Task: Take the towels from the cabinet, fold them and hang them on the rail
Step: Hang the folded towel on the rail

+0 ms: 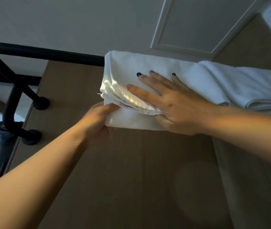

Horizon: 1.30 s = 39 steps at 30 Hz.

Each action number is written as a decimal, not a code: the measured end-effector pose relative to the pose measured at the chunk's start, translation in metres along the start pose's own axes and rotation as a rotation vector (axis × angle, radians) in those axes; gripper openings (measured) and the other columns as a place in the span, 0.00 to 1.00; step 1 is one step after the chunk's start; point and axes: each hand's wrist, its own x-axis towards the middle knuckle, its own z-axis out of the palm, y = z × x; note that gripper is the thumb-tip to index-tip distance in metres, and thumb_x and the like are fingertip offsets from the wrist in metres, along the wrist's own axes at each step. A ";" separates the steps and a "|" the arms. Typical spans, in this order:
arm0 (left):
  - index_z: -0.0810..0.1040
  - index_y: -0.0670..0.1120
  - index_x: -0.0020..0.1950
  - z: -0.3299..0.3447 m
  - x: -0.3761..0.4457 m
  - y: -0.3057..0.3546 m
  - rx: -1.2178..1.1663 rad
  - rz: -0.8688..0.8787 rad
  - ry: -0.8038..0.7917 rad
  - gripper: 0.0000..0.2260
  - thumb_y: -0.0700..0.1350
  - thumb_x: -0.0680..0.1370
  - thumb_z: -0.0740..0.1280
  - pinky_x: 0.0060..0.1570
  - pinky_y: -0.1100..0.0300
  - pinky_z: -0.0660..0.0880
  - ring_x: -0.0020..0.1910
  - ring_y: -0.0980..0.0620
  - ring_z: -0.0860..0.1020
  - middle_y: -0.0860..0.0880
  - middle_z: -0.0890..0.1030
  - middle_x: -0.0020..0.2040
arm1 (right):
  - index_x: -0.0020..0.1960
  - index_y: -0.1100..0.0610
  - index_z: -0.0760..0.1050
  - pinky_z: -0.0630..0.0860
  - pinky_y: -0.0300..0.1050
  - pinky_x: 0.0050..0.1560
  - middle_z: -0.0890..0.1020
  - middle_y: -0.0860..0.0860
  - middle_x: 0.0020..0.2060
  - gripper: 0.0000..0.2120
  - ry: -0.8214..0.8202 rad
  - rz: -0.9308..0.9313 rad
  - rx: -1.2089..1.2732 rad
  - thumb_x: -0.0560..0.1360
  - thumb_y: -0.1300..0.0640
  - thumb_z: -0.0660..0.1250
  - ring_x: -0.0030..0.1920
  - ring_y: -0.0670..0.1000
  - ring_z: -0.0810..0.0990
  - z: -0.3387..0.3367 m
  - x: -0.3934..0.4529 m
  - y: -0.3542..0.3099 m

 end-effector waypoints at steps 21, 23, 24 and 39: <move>0.72 0.44 0.64 0.044 -0.036 0.024 0.059 0.058 0.376 0.19 0.43 0.73 0.70 0.52 0.48 0.79 0.50 0.47 0.80 0.43 0.80 0.54 | 0.78 0.57 0.54 0.50 0.76 0.69 0.63 0.62 0.76 0.54 0.409 0.232 -0.367 0.59 0.54 0.77 0.73 0.71 0.62 0.060 -0.016 -0.020; 0.73 0.44 0.61 0.045 -0.038 0.026 0.023 0.046 0.368 0.12 0.39 0.78 0.66 0.52 0.51 0.78 0.49 0.49 0.80 0.44 0.80 0.52 | 0.79 0.57 0.54 0.51 0.77 0.69 0.63 0.63 0.75 0.52 0.415 0.261 -0.406 0.61 0.54 0.76 0.72 0.72 0.63 0.062 -0.023 -0.017; 0.74 0.45 0.59 0.046 -0.038 0.027 -0.004 0.038 0.365 0.09 0.38 0.78 0.65 0.50 0.53 0.78 0.47 0.50 0.80 0.44 0.79 0.51 | 0.79 0.56 0.53 0.50 0.77 0.69 0.62 0.63 0.76 0.51 0.418 0.272 -0.418 0.62 0.53 0.76 0.72 0.72 0.62 0.063 -0.026 -0.014; 0.70 0.44 0.68 0.040 -0.042 0.028 0.208 0.057 0.393 0.21 0.43 0.76 0.70 0.44 0.54 0.79 0.52 0.51 0.80 0.46 0.78 0.60 | 0.72 0.62 0.70 0.75 0.66 0.60 0.76 0.62 0.66 0.30 0.456 0.312 -0.264 0.69 0.69 0.60 0.65 0.69 0.74 0.066 -0.048 -0.006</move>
